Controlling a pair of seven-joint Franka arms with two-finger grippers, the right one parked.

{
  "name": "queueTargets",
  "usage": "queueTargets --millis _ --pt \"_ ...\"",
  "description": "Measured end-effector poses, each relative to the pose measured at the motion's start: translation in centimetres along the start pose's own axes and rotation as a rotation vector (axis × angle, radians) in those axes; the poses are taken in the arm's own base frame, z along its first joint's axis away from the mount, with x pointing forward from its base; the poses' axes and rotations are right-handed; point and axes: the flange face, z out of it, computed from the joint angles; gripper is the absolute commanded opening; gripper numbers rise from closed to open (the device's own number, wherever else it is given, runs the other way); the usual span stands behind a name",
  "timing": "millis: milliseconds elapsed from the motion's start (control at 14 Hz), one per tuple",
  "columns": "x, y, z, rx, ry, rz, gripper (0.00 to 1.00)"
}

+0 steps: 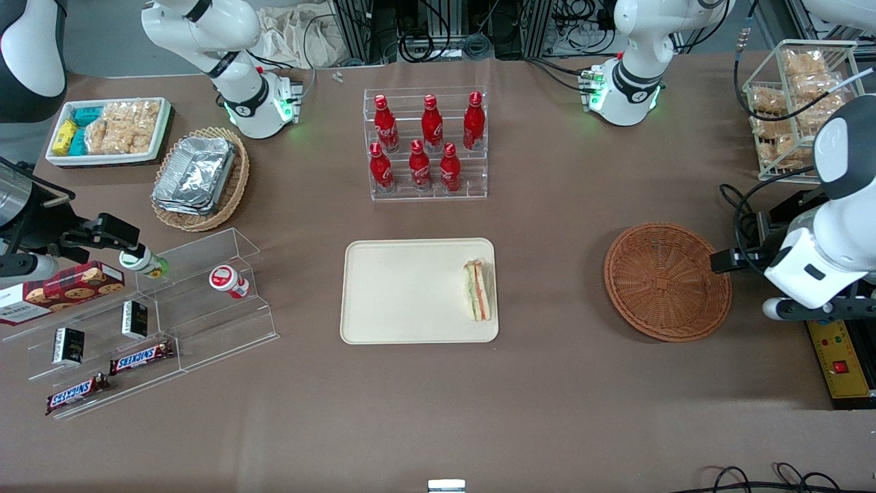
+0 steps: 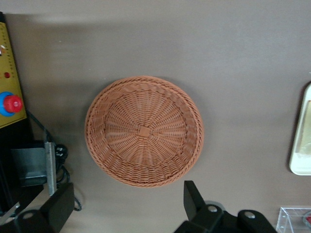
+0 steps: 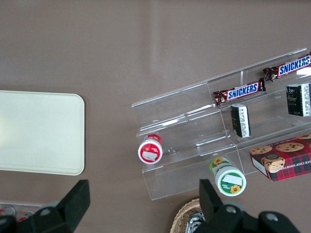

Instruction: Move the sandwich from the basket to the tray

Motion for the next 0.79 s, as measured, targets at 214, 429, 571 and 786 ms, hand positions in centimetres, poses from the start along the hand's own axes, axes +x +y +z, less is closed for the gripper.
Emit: queueTargets --millis 214,429,571,786 --pt "-0.2 0.4 0.0 -0.026 -0.002 0.001 1.0" --pt "-1.4 1.5 0.5 -0.014 0.042 0.014 1.0" --pt "-2.6 1.9 0.9 -0.003 0.05 0.019 1.0" --pt "-3.0 1.6 0.1 0.0 0.065 0.013 1.0"
